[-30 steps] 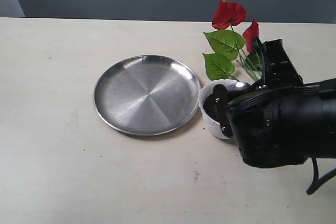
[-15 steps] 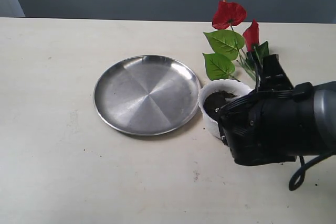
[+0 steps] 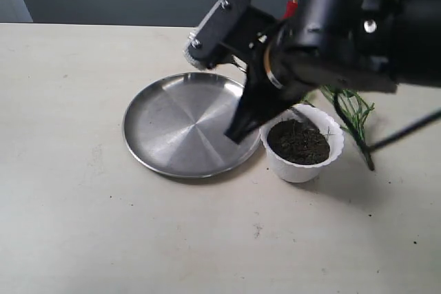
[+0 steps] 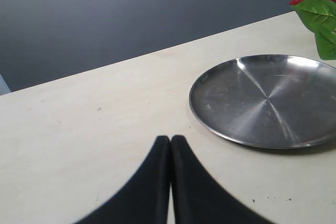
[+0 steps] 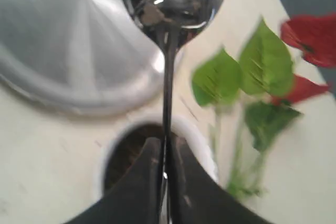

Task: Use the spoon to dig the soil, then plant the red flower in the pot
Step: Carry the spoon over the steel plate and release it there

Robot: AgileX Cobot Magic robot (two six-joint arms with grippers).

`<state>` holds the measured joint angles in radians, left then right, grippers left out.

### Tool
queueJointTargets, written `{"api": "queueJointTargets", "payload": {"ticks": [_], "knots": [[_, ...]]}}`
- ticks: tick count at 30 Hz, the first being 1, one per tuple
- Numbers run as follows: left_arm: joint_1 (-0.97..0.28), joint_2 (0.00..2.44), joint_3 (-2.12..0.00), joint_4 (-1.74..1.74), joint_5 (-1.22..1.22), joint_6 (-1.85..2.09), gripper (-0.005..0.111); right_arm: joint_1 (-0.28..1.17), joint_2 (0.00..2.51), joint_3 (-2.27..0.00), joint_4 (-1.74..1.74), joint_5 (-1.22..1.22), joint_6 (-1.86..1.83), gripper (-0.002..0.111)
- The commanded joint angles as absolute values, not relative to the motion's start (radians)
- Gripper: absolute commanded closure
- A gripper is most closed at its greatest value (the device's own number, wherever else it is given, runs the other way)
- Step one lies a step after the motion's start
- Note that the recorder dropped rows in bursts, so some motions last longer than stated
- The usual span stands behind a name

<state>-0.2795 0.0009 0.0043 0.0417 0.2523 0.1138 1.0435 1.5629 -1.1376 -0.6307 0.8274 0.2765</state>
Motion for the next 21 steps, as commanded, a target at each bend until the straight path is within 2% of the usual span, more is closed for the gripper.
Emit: {"api": "queueJointTargets", "payload": {"ticks": [1, 4, 11, 21], "knots": [[-0.283, 0.000, 0.000, 0.040, 0.240, 0.113, 0.106, 0.963, 1.692, -1.305, -0.287, 0.729, 0.053, 0.109], [-0.283, 0.000, 0.000, 0.040, 0.240, 0.113, 0.106, 0.931, 1.830, -1.439, -0.161, 0.807, -0.055, 0.109], [-0.283, 0.000, 0.000, 0.040, 0.240, 0.113, 0.106, 0.903, 2.094, -1.653, -0.146, 0.871, -0.056, 0.109], [-0.283, 0.000, 0.000, 0.040, 0.240, 0.113, 0.106, 0.885, 2.280, -1.788, -0.131, 0.904, -0.056, 0.109]]}}
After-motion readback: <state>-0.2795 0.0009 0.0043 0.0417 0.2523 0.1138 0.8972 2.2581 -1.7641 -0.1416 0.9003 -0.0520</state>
